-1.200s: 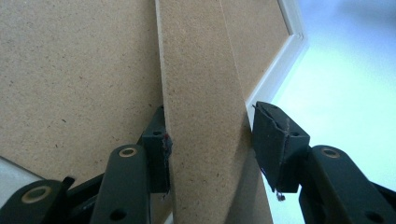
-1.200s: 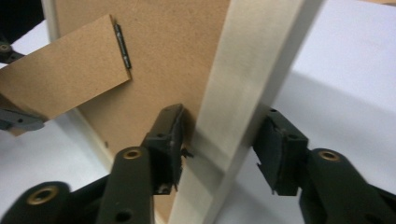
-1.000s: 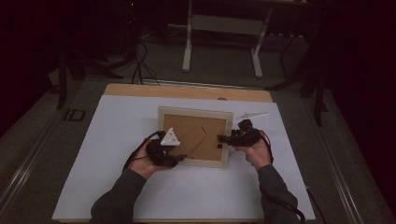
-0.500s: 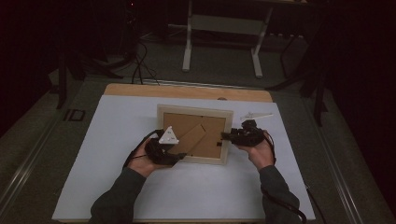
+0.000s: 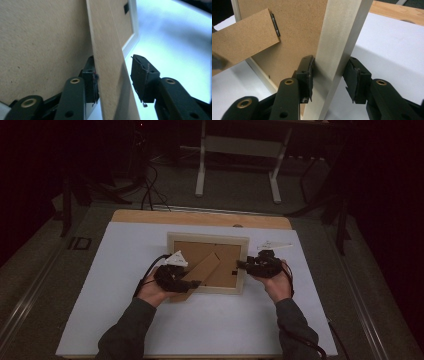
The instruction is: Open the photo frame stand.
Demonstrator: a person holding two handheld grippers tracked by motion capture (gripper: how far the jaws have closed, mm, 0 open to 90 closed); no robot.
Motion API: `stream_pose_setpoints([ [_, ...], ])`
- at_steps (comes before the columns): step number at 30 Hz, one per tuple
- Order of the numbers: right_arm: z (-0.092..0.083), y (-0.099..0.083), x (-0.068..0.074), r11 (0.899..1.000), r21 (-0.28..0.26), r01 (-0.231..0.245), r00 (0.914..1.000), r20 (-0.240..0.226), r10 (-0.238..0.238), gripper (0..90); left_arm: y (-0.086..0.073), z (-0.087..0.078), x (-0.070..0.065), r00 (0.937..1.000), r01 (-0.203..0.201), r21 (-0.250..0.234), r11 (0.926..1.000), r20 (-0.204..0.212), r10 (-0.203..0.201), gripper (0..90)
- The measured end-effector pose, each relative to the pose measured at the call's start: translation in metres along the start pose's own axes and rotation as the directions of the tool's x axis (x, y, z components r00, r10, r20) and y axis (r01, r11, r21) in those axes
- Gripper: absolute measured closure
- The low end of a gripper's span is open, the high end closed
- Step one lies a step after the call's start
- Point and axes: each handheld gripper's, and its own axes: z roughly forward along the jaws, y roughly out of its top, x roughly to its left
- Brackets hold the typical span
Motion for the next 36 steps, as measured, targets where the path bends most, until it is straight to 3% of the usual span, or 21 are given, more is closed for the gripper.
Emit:
stream_pose_setpoints([
  [3,-0.001,0.000,0.001,1.000,-0.007,0.011,0.9999,0.003,-0.011,59.7,0.001,0.000,0.001,0.9999,0.008,0.023,0.9997,-0.014,-0.008,67.0],
  [12,-0.007,0.002,0.004,0.999,-0.038,0.031,0.9993,0.020,-0.031,62.4,0.002,0.005,-0.001,0.9963,-0.017,0.058,0.9981,-0.083,0.022,74.3],
  [16,-0.009,0.005,0.007,0.998,-0.033,0.061,0.9970,0.050,-0.059,62.6,0.004,0.007,-0.001,0.9933,-0.025,0.064,0.9976,-0.111,0.032,75.0],
  [36,-0.011,0.004,0.009,0.996,-0.050,0.070,0.9925,0.104,-0.065,62.5,0.009,0.017,0.003,0.9855,-0.024,0.075,0.9969,-0.166,0.036,74.8],
])
